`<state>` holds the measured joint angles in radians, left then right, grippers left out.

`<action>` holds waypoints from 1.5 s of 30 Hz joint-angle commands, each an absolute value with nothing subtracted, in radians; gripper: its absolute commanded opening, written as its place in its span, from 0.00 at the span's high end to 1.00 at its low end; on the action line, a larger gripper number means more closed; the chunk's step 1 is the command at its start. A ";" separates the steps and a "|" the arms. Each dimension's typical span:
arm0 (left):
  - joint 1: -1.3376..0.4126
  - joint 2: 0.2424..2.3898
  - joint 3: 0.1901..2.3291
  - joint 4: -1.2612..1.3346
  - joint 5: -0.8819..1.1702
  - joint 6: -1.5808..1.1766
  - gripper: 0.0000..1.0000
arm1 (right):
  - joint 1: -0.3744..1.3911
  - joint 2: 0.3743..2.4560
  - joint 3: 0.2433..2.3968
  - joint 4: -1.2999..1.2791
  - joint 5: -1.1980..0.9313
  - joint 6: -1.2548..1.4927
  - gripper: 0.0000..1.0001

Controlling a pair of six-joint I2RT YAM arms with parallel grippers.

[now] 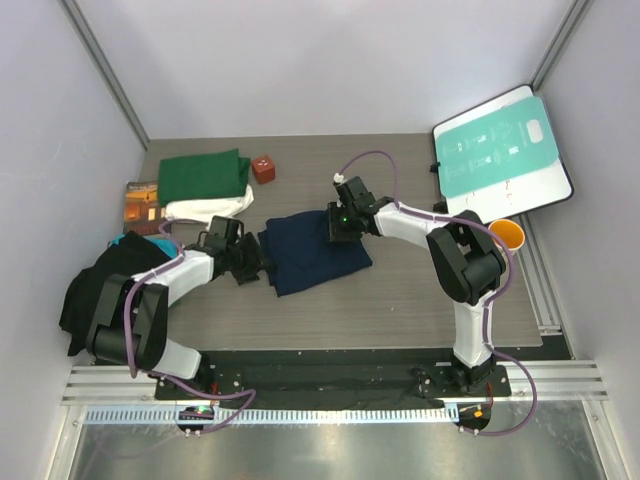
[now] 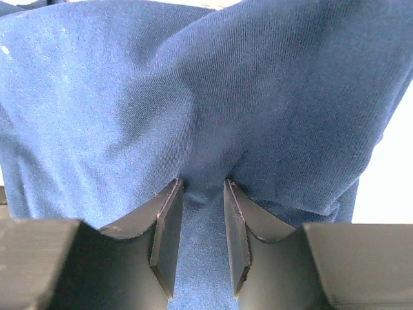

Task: Fold and stack the t-shirts

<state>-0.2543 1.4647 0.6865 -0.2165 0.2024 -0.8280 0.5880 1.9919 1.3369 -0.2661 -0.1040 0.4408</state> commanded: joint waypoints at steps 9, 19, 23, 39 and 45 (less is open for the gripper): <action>-0.135 1.266 0.526 -0.128 0.285 -0.865 0.46 | 0.598 2.085 1.305 -0.293 -0.095 0.442 0.63; -0.107 1.448 0.419 0.184 0.432 -0.972 0.44 | 0.609 2.115 1.318 -0.353 -0.084 0.439 0.64; -0.106 1.482 0.371 0.322 0.462 -1.022 0.44 | 0.623 2.117 1.298 -0.359 -0.075 0.449 0.64; -0.129 1.689 0.434 0.383 0.502 -1.012 0.50 | 0.652 2.108 1.247 -0.345 -0.077 0.486 0.65; -0.230 1.752 0.498 0.383 0.440 -1.037 0.50 | 0.664 2.091 1.221 -0.333 -0.078 0.502 0.65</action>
